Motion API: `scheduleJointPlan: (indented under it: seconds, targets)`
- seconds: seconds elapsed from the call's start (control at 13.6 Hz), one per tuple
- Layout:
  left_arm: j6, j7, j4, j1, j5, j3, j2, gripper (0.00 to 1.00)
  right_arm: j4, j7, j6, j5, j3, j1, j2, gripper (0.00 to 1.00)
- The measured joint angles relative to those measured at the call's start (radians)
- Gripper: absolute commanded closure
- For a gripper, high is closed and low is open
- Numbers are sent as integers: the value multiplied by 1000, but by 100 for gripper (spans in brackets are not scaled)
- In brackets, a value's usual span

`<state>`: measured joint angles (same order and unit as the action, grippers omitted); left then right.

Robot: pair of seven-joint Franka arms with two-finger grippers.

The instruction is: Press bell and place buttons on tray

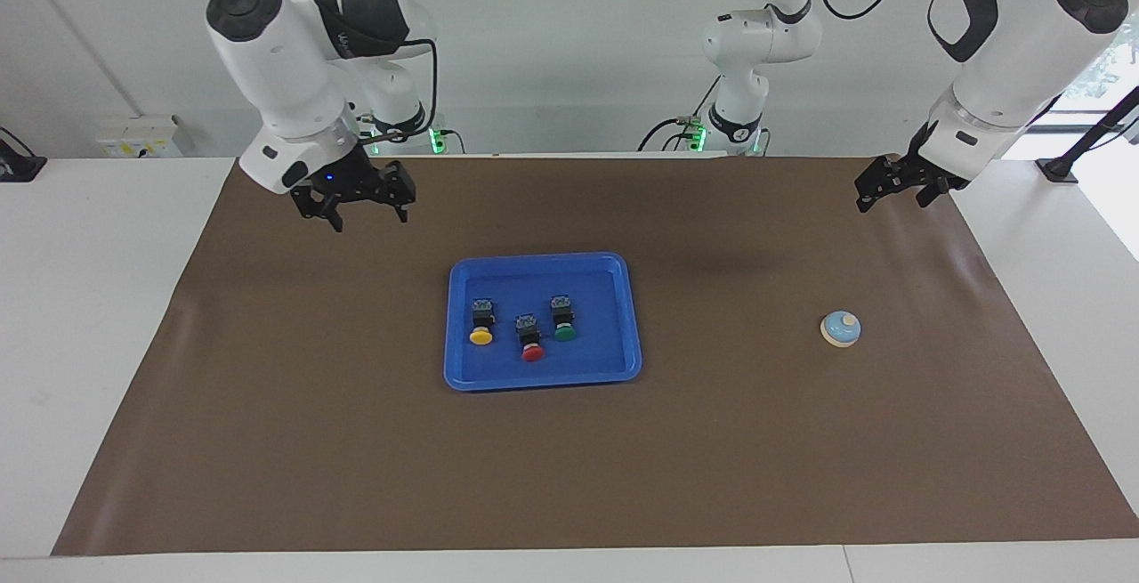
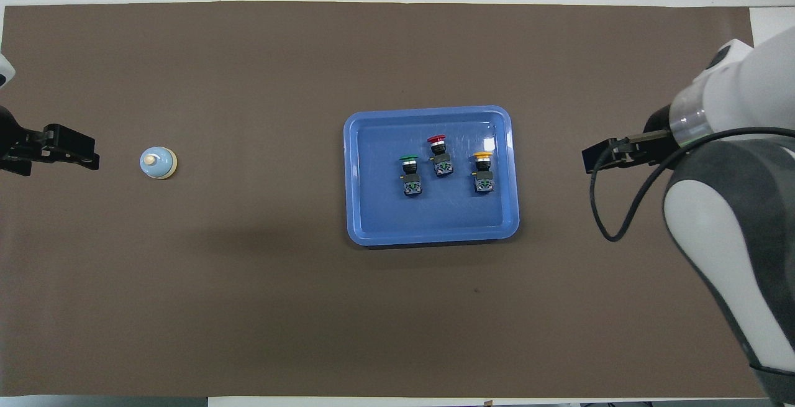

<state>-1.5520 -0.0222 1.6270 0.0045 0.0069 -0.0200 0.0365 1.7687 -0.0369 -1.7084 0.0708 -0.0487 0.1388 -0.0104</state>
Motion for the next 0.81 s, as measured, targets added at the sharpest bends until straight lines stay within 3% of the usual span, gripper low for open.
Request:
scheduleJointPlan:
  seconds: [0.22,0.59,0.81]
  targets:
    - [0,0,0,0,0,0,0,0,7,-54,-1,0,-1,-85,-29,0]
    - [0,0,0,0,0,0,0,0,-111,-54,109,-30,0,-116,-12,0]
    - [0,0,0,0,0,0,0,0,-111,-54,127,-31,0,-118,-1,0]
